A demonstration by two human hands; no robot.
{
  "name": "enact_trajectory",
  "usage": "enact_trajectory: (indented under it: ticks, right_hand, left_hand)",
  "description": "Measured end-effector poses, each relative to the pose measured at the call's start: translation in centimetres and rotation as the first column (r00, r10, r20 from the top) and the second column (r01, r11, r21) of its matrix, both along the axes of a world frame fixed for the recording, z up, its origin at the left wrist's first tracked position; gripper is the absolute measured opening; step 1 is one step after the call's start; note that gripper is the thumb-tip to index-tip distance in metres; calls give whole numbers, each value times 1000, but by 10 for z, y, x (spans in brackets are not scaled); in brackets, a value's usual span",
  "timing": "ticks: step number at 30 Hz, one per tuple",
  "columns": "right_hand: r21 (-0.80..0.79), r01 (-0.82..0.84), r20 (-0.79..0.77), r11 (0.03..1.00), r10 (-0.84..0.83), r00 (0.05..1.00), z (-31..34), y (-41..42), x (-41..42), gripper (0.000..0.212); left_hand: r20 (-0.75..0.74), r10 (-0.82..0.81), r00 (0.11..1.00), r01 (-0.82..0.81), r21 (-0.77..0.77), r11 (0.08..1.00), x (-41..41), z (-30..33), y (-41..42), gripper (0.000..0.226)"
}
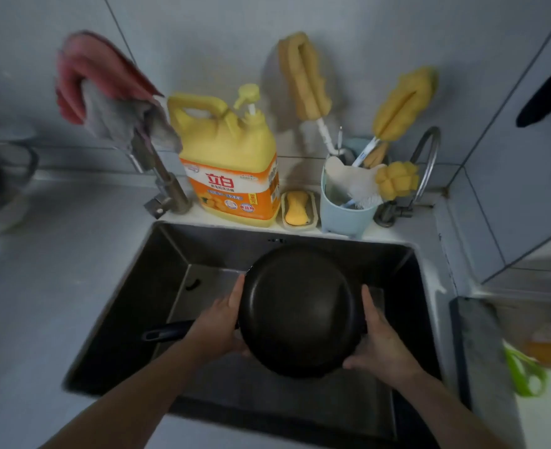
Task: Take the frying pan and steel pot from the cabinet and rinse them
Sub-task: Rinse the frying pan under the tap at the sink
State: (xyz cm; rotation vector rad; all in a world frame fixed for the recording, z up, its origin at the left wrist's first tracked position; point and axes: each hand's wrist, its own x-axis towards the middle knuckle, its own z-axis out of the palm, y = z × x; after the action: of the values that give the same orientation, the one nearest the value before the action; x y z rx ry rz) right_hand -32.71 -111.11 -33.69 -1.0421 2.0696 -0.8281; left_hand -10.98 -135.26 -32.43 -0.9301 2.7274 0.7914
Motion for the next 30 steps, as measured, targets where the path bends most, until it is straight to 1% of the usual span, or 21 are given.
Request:
enact_trajectory:
  ticks: [2,4,6,9,11,14,20,24,26,28,30]
  right_hand:
    - [-32,-15,-48,999,13,999,17,6,2,151]
    - [-53,-23,-92,998,18,996,34,13,3,151]
    - [-88,-15,-114,996,5,993,55,19,5,150]
    - [-150,1,-191,989,-30,981,92,27,10,149]
    - [-214,-15,-240,977,-37,970,121,31,13,148]
    - [-322,-70,-271,944,-21,962,165,34,15,141]
    - [-407,-119,-378,906,-48,925,231,32,10,145]
    - [-453,-151,-479,878,-97,872,270,28,8,146]
    - [-499,-170,-517,850,-135,846,292,27,8,144]
    - [-543,-203,-545,815,-158,823,314,26,10,140]
    - [-570,-240,-585,786,-182,791,335,25,9,141]
  left_hand:
    - [-56,-6,998,4,-25,1000,4,23,6,144]
    - [-82,-17,997,12,-64,998,9,45,11,142]
    - [-103,-39,994,26,-124,992,14,67,16,143]
    - [-184,-65,981,32,-177,984,22,101,22,141]
    - [-243,-90,966,32,-231,972,26,123,25,140]
    - [-336,-138,932,32,-300,953,29,157,28,139]
    - [-439,-180,880,0,-380,925,29,228,32,138]
    - [-511,-271,816,-13,-484,875,28,284,38,133]
    - [-526,-302,795,-40,-544,838,29,308,36,129]
    - [-514,-314,798,-84,-612,786,29,329,33,127]
    - [-513,-299,805,-129,-643,755,29,348,32,125]
